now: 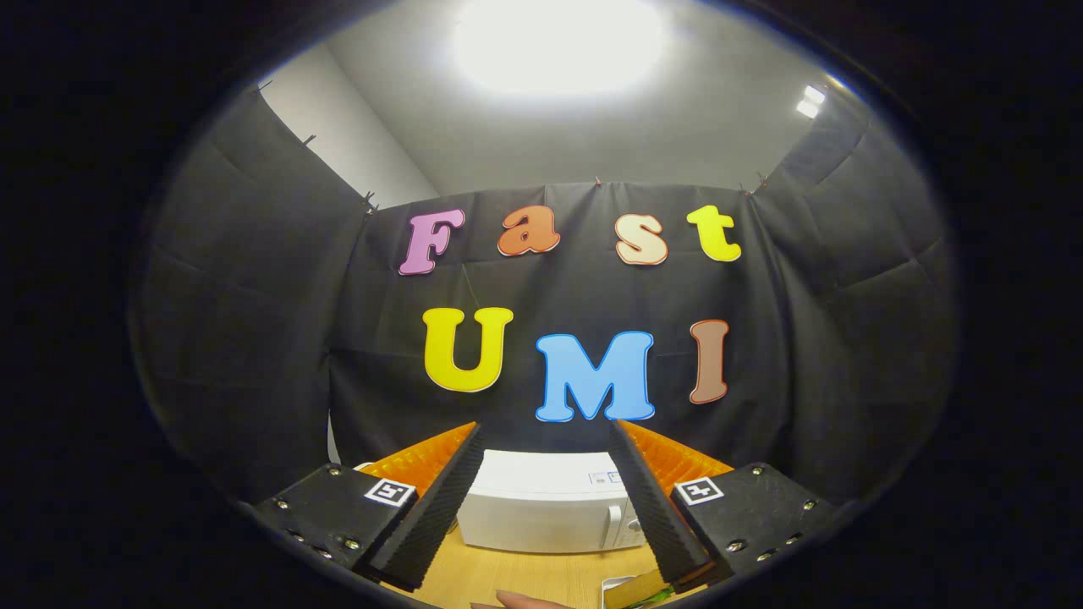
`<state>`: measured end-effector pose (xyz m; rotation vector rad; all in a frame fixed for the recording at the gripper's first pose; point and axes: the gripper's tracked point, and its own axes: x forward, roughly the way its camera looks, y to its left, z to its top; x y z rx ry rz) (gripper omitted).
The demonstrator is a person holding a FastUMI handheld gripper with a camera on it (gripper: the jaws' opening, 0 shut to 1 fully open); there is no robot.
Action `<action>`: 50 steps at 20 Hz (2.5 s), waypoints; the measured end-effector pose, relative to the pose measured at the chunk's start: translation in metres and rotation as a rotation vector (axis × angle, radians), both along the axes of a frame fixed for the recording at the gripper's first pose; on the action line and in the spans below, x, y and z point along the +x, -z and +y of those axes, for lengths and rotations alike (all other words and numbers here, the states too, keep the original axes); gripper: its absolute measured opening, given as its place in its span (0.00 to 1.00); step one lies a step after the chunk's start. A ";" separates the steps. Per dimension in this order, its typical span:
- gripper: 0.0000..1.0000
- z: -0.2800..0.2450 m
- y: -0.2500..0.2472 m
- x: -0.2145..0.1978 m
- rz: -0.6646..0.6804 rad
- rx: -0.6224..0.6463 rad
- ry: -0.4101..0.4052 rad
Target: Open the microwave, put the food inside, and close the microwave door.
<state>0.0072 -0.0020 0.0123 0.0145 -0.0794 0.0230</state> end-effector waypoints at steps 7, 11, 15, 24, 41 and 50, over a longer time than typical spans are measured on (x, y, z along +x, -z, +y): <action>0.96 0.006 0.005 0.001 0.026 -0.008 -0.029; 0.96 0.002 0.011 0.007 0.027 -0.017 -0.022; 0.96 -0.004 0.029 0.016 0.042 -0.013 -0.021; 0.96 -0.036 0.131 0.079 0.182 0.035 -0.008; 0.94 -0.122 0.327 0.218 0.361 0.120 0.155; 0.58 -0.113 0.367 0.241 0.390 -0.018 0.179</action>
